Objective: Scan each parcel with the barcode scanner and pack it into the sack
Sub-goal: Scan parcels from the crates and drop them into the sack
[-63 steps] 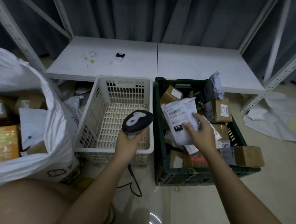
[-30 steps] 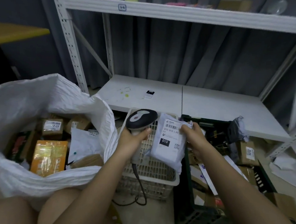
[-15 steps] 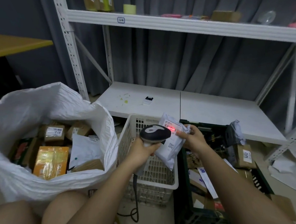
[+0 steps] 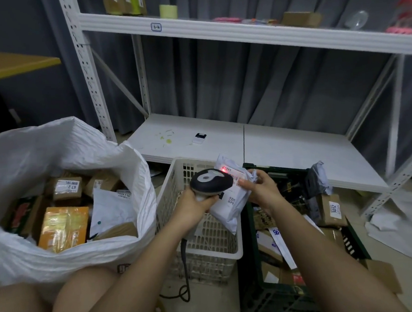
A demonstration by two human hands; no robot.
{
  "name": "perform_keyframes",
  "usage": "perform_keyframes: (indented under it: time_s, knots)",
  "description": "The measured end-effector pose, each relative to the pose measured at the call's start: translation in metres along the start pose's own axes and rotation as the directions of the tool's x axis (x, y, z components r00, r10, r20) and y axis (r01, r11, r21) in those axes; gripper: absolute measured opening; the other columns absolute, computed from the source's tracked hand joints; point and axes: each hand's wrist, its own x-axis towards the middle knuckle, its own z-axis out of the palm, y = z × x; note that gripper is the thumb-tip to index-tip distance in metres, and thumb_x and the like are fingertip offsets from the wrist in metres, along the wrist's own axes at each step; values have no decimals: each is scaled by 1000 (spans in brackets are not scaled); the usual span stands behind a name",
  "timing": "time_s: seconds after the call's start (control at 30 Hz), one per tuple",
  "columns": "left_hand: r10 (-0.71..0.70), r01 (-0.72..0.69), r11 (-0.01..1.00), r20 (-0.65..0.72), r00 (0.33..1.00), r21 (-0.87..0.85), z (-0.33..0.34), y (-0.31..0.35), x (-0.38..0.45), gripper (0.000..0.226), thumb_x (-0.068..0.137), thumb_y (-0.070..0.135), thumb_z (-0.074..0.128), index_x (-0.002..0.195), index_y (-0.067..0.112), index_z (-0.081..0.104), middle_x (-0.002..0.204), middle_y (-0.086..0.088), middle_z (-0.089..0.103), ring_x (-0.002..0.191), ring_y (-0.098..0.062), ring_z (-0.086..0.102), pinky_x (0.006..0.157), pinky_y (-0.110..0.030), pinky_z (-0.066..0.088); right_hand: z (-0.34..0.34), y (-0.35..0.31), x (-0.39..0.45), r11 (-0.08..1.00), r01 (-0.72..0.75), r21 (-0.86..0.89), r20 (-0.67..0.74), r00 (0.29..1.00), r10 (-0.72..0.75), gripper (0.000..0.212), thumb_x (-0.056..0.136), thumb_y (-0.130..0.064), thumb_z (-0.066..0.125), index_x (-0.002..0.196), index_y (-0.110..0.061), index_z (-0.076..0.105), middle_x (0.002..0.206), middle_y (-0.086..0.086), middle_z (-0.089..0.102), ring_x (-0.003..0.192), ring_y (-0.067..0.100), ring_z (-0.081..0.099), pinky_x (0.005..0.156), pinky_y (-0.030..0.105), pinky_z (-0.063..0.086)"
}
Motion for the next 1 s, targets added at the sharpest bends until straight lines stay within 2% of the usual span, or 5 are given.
perform_keyframes:
  time_s: [0.3,0.53,0.67,0.8,1.0]
  knots:
    - [30,-30,999,-34,999,-28,-4,9,-8,42,84,15,71,122,7,57,111,-20,65,78,-14,60,54,-9,44,2,-14,-6,999,38,23,51,998,-39,35,82,-6,73,113,-11,56,117,15,65,103,33,67,91,53,54]
    - [70,-121,975,-264,962,-184,-65,39,-35,44,84,19,72,124,7,58,115,-11,66,103,-20,62,91,-29,49,46,-66,-39,959,284,20,74,956,-285,31,86,-17,71,112,-13,55,116,6,66,98,21,70,79,40,60]
    - [74,-186,959,-444,893,-216,-123,54,-54,20,86,19,70,104,19,62,82,0,66,73,-6,62,74,-26,51,97,-103,-64,895,428,129,113,890,-442,17,90,-17,67,102,-19,56,109,0,67,93,8,70,71,25,58]
    - [53,-231,945,-590,806,-230,-180,54,-76,40,82,27,75,119,20,61,105,-2,70,97,-16,65,90,-37,52,174,-117,-69,843,502,194,157,832,-532,21,91,-19,67,98,-29,50,108,-2,65,95,11,68,77,31,59]
    - [-4,-196,952,-650,760,-235,-213,43,-91,32,84,31,72,113,21,63,101,-5,71,95,-21,65,96,-49,50,262,-69,-37,594,663,-456,577,728,-369,46,91,-20,66,134,-13,52,144,13,40,127,26,46,107,31,36]
